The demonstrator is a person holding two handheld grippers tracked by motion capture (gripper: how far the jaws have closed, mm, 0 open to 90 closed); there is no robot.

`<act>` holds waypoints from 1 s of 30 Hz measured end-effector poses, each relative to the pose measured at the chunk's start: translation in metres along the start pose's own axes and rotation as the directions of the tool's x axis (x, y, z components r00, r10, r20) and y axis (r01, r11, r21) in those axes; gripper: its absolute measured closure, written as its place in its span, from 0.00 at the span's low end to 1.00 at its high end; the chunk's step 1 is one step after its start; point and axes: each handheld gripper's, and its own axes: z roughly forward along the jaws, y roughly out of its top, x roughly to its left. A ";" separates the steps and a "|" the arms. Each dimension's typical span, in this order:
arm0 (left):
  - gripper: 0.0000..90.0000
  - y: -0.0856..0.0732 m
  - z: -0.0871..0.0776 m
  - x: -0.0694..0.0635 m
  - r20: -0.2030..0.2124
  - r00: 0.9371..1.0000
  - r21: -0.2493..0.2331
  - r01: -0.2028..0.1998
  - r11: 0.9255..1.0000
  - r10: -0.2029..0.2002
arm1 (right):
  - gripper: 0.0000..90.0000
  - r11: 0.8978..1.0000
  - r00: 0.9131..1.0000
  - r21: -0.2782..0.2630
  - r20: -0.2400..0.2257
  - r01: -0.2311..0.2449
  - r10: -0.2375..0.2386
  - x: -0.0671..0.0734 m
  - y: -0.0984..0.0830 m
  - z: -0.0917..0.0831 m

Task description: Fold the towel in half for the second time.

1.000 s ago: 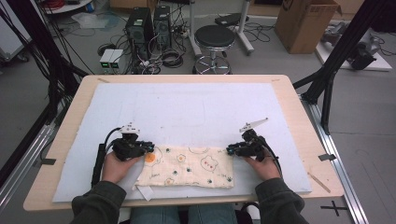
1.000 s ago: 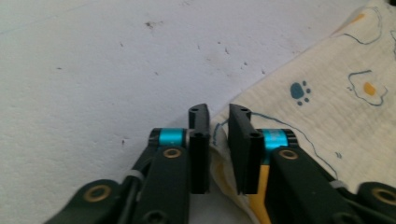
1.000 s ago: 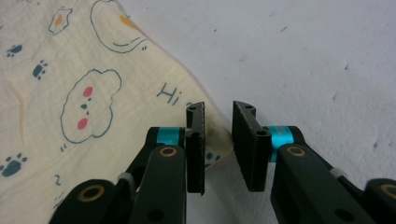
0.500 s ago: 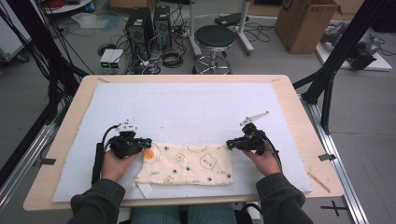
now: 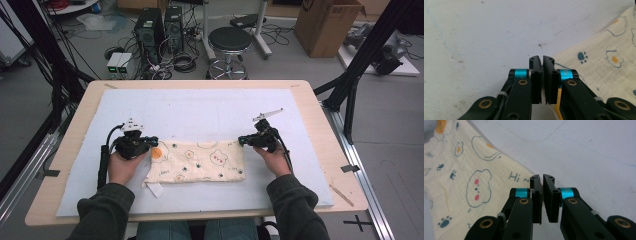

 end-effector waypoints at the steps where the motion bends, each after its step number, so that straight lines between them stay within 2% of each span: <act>1: 0.95 0.000 0.001 0.001 0.002 1.000 0.006 -0.003 1.000 0.003 | 0.95 1.000 1.000 0.002 0.005 0.001 -0.001 -0.001 0.000 0.002; 5: 0.95 0.000 -0.001 -0.001 0.004 1.000 -0.012 -0.020 1.000 0.020 | 0.95 1.000 1.000 -0.011 0.004 -0.007 0.007 -0.002 0.001 0.004; 8: 0.95 0.001 -0.006 -0.002 0.013 0.999 -0.032 -0.034 0.999 0.034 | 0.95 1.000 1.000 -0.030 -0.004 0.006 -0.006 0.000 0.001 0.000; 10: 0.95 0.001 -0.009 -0.004 0.019 0.999 -0.045 -0.042 0.998 0.043 | 0.95 0.998 1.000 -0.056 -0.021 -0.003 0.002 0.001 0.001 -0.006; 12: 0.95 0.000 -0.012 -0.005 0.018 0.998 -0.047 -0.057 0.997 0.058 | 0.95 0.997 1.000 -0.072 -0.024 0.013 -0.014 0.003 0.001 -0.010; 23: 0.94 -0.012 -0.027 -0.015 0.040 0.994 -0.081 -0.095 0.992 0.099 | 0.95 0.996 0.997 -0.068 -0.052 0.054 -0.058 0.017 0.000 -0.017; 28: 0.94 -0.013 -0.032 -0.016 0.048 0.991 -0.087 -0.117 0.989 0.121 | 0.95 0.996 0.996 -0.066 -0.062 0.061 -0.065 0.017 -0.001 -0.020; 30: 0.94 -0.013 -0.034 -0.018 0.052 0.990 -0.089 -0.128 0.988 0.133 | 0.95 0.996 0.996 -0.064 -0.051 0.069 -0.072 0.017 -0.001 -0.021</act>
